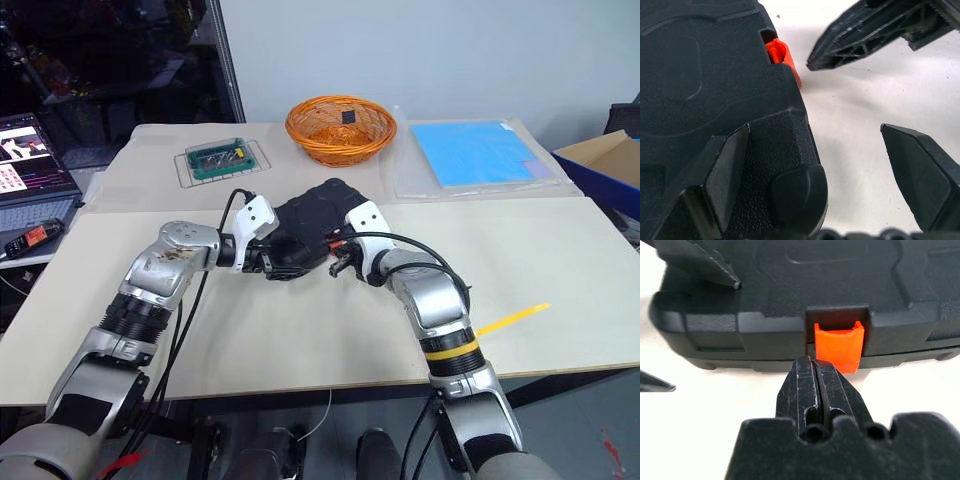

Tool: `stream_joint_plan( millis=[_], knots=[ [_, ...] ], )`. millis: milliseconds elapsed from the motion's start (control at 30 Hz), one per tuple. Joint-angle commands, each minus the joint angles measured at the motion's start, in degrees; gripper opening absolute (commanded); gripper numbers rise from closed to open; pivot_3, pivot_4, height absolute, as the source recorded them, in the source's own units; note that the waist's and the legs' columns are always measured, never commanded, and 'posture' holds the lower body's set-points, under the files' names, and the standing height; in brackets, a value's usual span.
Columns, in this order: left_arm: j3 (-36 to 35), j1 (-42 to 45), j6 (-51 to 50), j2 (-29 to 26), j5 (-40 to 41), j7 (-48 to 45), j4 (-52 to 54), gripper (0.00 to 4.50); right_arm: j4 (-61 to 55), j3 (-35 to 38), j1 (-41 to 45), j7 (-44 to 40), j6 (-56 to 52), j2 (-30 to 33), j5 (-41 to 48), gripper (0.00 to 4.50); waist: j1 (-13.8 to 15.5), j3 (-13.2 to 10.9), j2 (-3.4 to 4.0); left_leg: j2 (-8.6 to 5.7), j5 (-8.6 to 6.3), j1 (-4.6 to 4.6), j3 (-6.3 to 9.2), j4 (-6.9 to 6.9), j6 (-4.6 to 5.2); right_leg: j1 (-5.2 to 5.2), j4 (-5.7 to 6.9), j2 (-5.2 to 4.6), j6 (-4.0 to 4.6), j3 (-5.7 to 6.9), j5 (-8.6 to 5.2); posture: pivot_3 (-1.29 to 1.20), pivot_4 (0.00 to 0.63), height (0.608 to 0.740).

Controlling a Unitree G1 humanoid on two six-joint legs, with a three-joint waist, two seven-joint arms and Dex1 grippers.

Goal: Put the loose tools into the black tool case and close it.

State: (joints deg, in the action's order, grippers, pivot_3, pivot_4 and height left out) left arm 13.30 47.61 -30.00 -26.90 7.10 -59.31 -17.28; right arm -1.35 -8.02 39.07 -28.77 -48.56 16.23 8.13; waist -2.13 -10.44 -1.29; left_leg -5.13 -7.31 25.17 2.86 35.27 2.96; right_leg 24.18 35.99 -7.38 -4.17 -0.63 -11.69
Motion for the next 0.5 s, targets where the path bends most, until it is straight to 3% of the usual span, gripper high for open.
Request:
stream_joint_plan(
  millis=[33, 333, 500],
  knots=[
    [1.41, -1.54, -1.11, -0.11, -1.18, 0.05, -1.94, 4.5, -2.83, 2.84, 0.27, 0.74, 2.63, -0.56, 1.53, 0.04, 0.02, 0.0, 0.0, 0.0, 0.0, 0.0, 0.01, -0.02, 0.0, 0.0, 0.0, 0.0, 0.0, 0.0, 0.0, 0.0, 0.15, 0.74],
    [1.26, -1.47, -1.07, -0.12, -1.2, 0.13, -2.13, 4.5, 9.07, 3.77, 1.68, 5.05, 15.0, -3.71, -0.62, 0.04, 0.01, 0.0, 0.0, 0.0, 0.0, -0.01, 0.0, -0.05, 0.0, 0.0, -0.06, 0.0, 0.01, 0.01, 0.0, 0.0, 0.15, 0.74],
    [1.29, -1.51, -1.21, -0.03, -1.24, 0.24, -1.99, 4.5, 14.75, 1.25, 2.54, 4.78, 16.48, -4.18, -2.36, 0.04, -0.08, 0.02, 0.01, 0.0, 0.01, -0.02, 0.0, -0.05, -0.01, -0.01, -0.04, 0.01, 0.02, 0.01, 0.01, 0.0, 0.15, 0.74]
  ],
)
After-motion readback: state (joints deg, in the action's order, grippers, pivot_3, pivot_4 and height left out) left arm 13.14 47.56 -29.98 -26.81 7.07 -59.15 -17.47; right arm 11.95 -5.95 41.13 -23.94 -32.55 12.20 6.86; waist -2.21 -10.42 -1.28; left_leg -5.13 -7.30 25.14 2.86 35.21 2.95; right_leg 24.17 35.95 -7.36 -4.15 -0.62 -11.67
